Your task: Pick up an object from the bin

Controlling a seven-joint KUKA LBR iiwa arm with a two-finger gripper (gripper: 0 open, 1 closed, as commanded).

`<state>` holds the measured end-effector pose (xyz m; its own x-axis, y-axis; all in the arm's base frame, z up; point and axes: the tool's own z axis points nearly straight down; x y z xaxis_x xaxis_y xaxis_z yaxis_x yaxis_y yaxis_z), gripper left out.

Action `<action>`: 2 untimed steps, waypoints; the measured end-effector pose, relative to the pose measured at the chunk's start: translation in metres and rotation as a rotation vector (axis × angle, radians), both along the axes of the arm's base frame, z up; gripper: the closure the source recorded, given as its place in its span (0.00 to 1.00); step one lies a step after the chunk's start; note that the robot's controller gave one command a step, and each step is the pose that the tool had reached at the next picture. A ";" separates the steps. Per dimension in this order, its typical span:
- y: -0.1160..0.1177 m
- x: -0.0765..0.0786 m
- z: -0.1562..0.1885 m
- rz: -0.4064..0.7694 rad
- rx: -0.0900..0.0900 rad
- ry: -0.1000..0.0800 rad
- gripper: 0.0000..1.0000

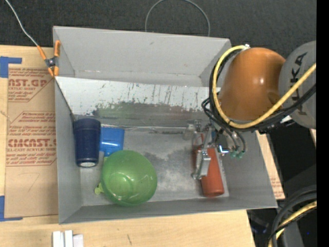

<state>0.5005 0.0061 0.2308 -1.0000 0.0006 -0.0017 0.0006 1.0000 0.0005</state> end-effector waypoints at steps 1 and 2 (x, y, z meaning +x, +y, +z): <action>0.000 0.000 0.000 0.000 0.000 0.000 0.00; -0.028 0.010 -0.091 -0.028 0.000 -0.006 0.00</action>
Offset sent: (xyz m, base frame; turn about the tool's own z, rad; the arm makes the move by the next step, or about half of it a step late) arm 0.0106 -0.0379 -0.1192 0.0380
